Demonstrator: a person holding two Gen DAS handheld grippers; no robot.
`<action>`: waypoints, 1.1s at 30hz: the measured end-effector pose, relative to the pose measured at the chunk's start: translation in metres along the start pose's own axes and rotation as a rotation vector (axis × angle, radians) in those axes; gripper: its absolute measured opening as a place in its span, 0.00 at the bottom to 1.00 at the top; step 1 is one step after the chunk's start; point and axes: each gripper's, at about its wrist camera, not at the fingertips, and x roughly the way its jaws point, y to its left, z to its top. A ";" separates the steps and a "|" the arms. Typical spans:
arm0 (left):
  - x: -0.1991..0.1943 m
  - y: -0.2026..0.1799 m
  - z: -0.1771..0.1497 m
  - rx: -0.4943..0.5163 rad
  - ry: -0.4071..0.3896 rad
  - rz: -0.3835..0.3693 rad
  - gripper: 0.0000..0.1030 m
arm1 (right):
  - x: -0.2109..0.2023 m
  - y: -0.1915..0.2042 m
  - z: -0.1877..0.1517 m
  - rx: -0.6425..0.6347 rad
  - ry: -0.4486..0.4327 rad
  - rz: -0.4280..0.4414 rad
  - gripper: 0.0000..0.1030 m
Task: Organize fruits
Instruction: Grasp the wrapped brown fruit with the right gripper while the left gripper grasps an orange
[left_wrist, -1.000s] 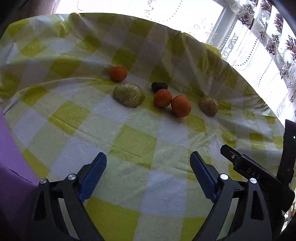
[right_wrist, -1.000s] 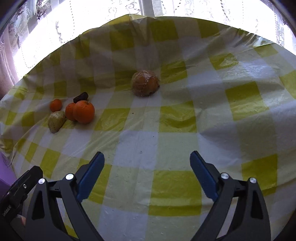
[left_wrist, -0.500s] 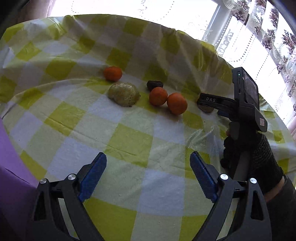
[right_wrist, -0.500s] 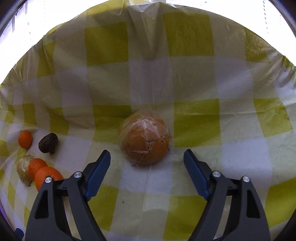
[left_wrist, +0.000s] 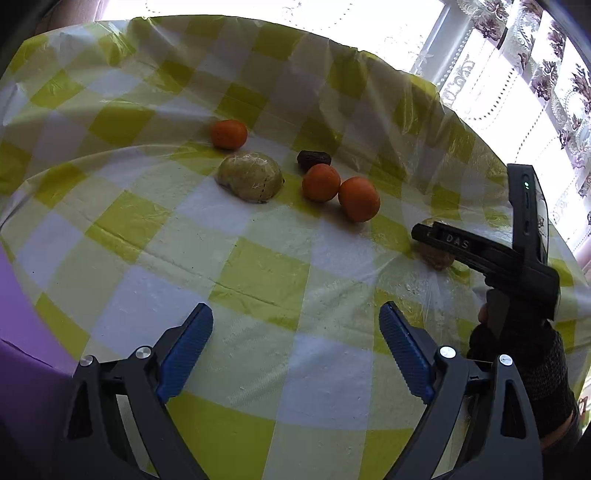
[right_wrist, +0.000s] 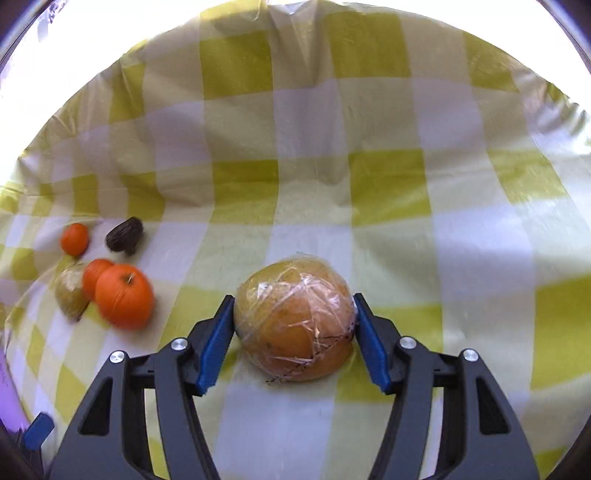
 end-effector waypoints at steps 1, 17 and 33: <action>0.001 0.001 0.001 -0.010 0.004 0.000 0.86 | -0.011 -0.004 -0.010 0.017 -0.009 0.014 0.61; 0.097 -0.076 0.071 0.012 0.008 0.031 0.56 | -0.083 -0.078 -0.093 0.302 -0.099 0.102 0.61; 0.024 -0.034 0.011 -0.064 -0.013 -0.070 0.34 | -0.085 -0.077 -0.091 0.295 -0.120 0.140 0.61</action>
